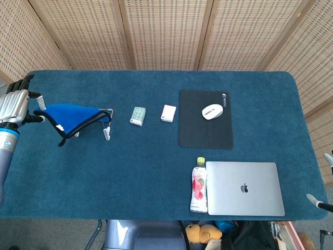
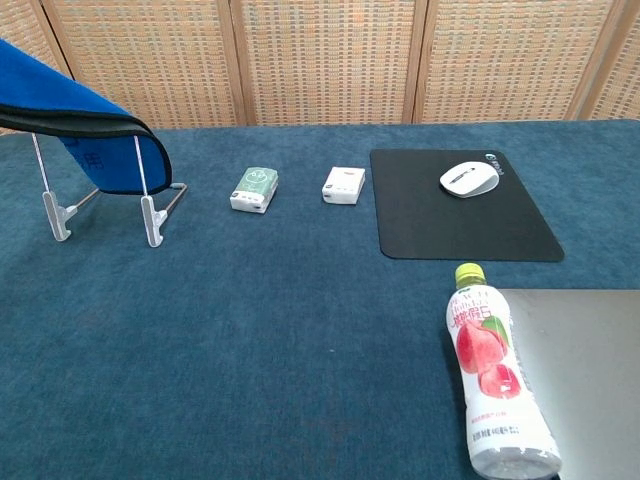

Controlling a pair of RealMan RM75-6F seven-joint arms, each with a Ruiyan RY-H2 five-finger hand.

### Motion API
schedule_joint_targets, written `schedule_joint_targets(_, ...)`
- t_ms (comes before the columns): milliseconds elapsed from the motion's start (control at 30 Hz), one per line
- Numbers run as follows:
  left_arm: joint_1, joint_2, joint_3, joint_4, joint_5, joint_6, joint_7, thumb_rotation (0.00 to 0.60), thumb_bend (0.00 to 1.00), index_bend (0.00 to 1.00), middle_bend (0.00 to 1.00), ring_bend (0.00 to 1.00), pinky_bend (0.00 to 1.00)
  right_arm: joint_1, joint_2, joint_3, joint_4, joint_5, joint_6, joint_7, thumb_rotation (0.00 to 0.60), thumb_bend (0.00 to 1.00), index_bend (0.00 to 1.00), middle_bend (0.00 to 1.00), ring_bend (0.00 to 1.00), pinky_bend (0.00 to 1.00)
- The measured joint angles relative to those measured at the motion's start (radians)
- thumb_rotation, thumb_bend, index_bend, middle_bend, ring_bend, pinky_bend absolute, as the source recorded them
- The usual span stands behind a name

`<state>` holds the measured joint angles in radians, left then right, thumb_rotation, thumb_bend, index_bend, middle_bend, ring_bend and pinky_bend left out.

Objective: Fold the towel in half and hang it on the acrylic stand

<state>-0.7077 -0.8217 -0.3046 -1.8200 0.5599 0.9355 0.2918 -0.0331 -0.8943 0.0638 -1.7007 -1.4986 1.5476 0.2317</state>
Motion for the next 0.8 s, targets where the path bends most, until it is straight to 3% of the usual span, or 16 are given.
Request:
schedule_joint_targets(433,0.038,-0.115,0.094,0.079,0.094,-0.018,-0.034,0.6,0.85,0.87,0.0,0.0,0.0,-0.012,0.006,-0.012,-0.009,-0.033,0.03,0.005,0.6,0.0,0.0,0.0,0.0,0.0)
schedule_joint_targets(800,0.038,-0.193,0.155,0.146,0.06,0.0,0.04,0.6,0.83,0.84,0.0,0.0,0.0,-0.02,0.013,-0.016,-0.004,-0.044,0.047,0.03,0.6,0.0,0.0,0.0,0.0,0.0)
